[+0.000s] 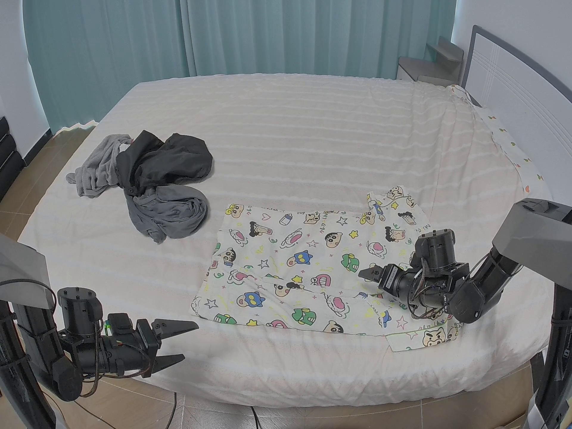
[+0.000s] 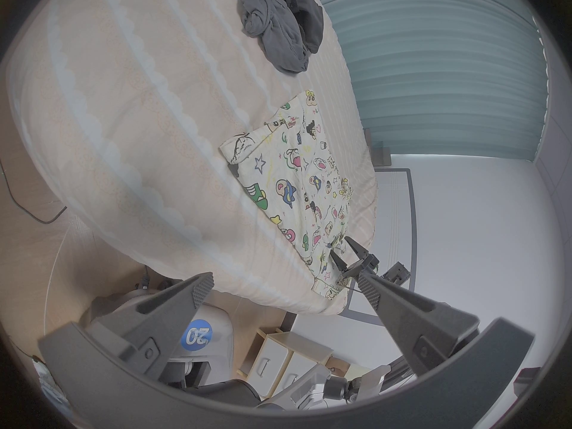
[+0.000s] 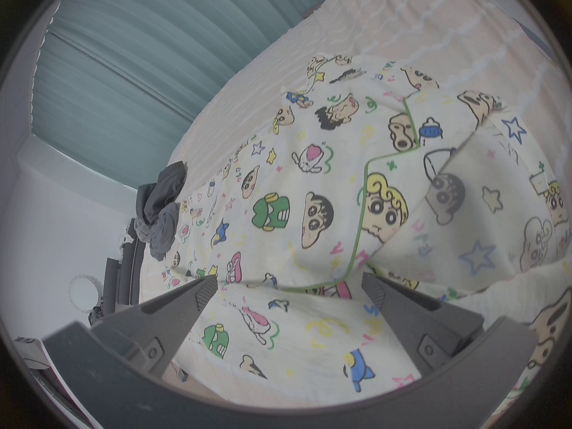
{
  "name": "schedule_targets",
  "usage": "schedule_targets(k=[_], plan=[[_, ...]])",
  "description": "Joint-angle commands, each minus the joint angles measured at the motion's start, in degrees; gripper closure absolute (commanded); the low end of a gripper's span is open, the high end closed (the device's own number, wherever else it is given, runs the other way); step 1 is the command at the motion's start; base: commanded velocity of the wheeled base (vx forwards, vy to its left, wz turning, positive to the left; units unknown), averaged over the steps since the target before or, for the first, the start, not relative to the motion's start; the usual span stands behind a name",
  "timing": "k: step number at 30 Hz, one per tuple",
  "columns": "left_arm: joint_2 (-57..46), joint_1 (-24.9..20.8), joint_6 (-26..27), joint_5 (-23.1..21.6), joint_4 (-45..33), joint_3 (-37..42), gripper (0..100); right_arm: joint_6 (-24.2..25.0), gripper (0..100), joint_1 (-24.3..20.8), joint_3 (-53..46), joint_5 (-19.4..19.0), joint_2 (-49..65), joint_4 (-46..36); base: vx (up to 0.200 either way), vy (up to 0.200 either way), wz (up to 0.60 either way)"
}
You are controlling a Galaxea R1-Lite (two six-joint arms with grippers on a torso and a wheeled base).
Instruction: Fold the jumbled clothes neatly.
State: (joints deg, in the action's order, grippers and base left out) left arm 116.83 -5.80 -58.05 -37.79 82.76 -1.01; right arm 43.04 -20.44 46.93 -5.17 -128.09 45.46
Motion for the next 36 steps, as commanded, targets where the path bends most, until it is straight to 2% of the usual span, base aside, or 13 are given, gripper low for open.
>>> schedule_targets(k=[1,5,15,21,27,30,36], plan=[[0.06,0.0,-0.04,0.0,0.03,0.57,0,0.02,0,1.28,0.26,0.07,1.52,-0.11,0.0,0.0,0.0],[0.06,0.0,-0.04,0.0,0.03,0.57,0,0.02,0,1.37,-3.34,-0.28,5.83,-1.07,0.0,0.0,0.0],[0.06,0.0,-0.04,0.0,0.03,0.57,0,0.81,0,-6.1,-7.38,0.07,6.8,-0.63,0.0,0.0,0.0],[0.06,0.0,-0.04,0.0,0.03,0.66,0,2.31,0,-8.47,-6.94,0.42,5.48,-0.99,0.0,0.0,0.0],[0.06,0.0,-0.04,0.0,0.03,0.57,0,5.12,0,-9.35,-5.01,4.64,2.23,-0.63,0.0,0.0,0.0],[0.06,0.0,-0.04,0.0,0.03,0.57,0,7.14,0,-9.88,-4.31,5.26,1.79,-1.25,0.0,0.0,0.0],[0.06,-0.09,-0.04,0.0,0.03,0.57,0,7.49,0,-10.23,-4.39,6.66,1.0,-1.25,0.0,0.0,0.0]])
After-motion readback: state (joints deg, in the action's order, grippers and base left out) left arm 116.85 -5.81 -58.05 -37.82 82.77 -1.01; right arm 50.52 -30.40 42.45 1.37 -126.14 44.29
